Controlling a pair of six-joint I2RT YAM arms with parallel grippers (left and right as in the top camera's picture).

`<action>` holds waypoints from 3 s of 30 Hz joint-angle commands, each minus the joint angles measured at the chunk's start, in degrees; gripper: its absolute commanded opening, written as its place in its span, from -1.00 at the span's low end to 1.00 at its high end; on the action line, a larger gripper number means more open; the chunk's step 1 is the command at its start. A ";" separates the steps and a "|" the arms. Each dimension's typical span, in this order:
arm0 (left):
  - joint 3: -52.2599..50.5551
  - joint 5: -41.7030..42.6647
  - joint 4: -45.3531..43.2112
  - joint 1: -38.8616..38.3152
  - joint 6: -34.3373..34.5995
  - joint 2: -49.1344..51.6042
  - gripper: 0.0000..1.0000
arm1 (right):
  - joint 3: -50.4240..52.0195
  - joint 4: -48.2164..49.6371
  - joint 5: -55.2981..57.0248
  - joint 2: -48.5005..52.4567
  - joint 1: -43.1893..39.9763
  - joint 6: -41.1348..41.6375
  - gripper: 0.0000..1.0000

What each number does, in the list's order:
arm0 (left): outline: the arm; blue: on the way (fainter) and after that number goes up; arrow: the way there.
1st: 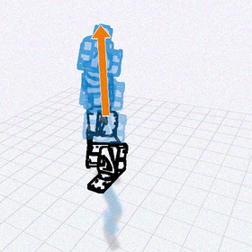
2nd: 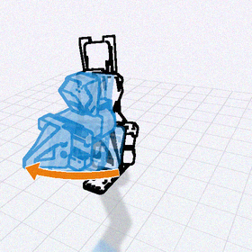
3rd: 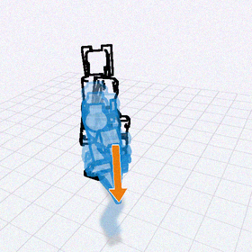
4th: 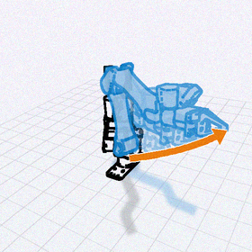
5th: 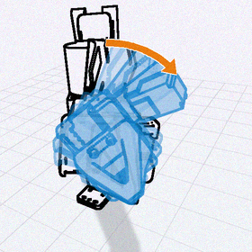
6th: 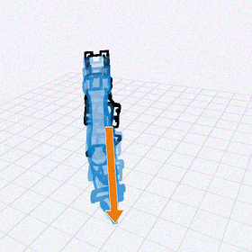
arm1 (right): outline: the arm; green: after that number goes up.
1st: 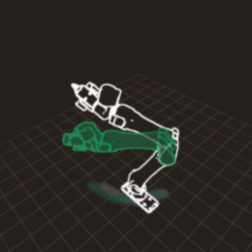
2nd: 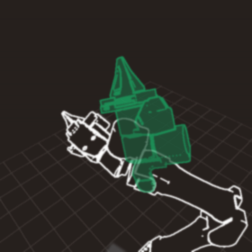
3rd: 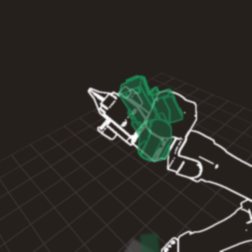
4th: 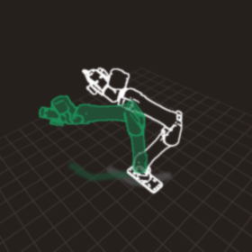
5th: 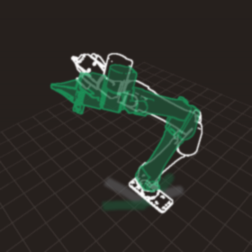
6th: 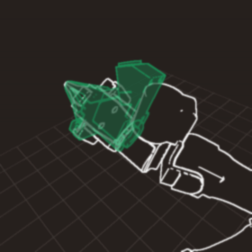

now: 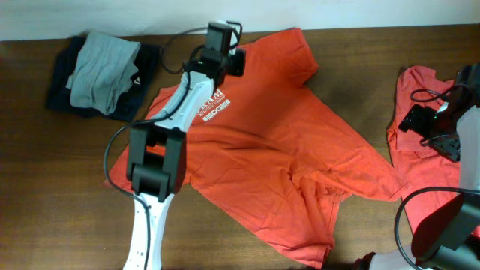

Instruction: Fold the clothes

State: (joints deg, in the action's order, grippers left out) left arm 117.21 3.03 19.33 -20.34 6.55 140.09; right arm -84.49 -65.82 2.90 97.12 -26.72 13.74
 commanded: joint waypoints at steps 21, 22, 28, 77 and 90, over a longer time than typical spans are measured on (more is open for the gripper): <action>0.07 0.20 17.77 -5.18 -3.43 -11.58 -0.99 | -0.94 -0.17 -0.33 -0.63 -0.31 0.20 0.97; 0.07 0.22 18.56 -5.18 -3.43 -11.69 -0.99 | -0.94 -0.17 -0.33 -0.63 -0.31 0.20 0.97; 0.07 1.25 21.97 -5.42 -3.69 -11.76 -1.00 | -0.94 -0.17 -0.33 -0.63 -0.31 0.20 0.97; 0.07 3.54 -3.37 1.11 -12.70 2.95 -1.00 | -0.94 -0.15 -0.33 -0.63 -0.31 0.20 0.97; 0.07 3.21 -6.12 3.23 -12.68 8.57 -1.00 | -0.94 -0.15 -0.33 -0.63 -0.31 0.20 0.97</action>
State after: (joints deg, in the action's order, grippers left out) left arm 116.90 5.82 13.34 -17.76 -5.19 145.38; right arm -84.49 -65.82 2.70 97.12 -26.72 13.72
